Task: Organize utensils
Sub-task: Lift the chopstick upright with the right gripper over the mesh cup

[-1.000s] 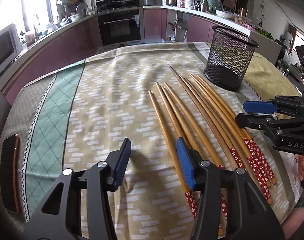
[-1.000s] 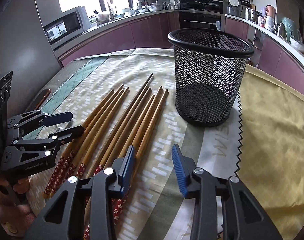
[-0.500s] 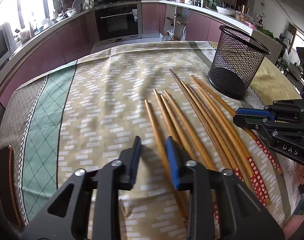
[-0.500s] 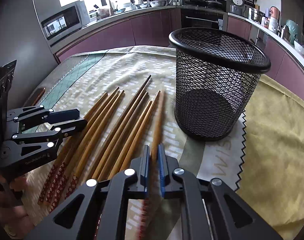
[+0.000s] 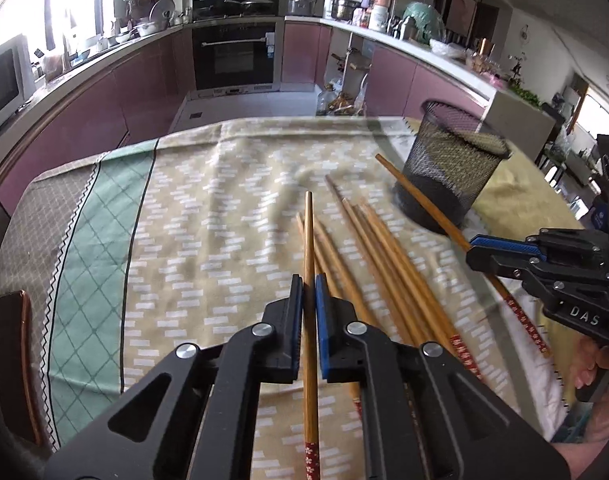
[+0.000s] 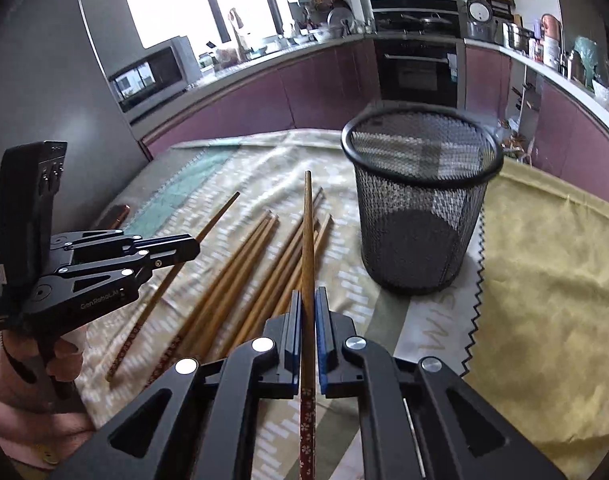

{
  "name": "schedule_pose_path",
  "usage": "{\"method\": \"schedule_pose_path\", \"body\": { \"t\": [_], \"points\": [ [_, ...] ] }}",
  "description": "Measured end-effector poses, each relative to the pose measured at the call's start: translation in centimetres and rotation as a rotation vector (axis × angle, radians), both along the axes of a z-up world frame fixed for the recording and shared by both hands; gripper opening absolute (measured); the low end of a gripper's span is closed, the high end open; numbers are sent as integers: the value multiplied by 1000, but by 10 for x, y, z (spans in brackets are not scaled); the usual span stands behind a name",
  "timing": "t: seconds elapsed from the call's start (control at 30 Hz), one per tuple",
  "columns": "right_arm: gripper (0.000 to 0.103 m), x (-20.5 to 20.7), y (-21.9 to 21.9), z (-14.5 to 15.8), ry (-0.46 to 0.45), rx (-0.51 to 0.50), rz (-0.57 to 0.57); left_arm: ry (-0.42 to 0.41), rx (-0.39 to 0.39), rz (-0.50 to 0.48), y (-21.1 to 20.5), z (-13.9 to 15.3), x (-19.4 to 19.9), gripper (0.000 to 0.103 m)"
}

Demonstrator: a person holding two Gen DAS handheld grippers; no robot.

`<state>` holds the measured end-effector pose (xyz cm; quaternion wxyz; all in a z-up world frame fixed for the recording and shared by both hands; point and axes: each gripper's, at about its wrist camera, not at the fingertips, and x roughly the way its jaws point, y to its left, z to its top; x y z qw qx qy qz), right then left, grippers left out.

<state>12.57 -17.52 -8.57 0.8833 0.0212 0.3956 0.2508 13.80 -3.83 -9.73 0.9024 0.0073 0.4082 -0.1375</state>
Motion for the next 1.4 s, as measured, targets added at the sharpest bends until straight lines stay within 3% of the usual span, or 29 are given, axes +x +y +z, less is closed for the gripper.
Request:
{"method": "schedule_pose_path", "body": {
  "t": [0.53, 0.93, 1.27, 1.4],
  "points": [
    [6, -7, -32, 65, -176, 213, 55, -176, -234, -130, 8, 121, -24, 7],
    [6, -9, -47, 83, -247, 267, 69, -199, -267, -170, -13, 144, -8, 7],
    [6, 8, -66, 126, -400, 213, -20, -312, -279, -220, -38, 199, 12, 7],
    [6, 24, -74, 128, -410, 206, -57, -338, -274, -225, -52, 214, 24, 7]
  ]
}}
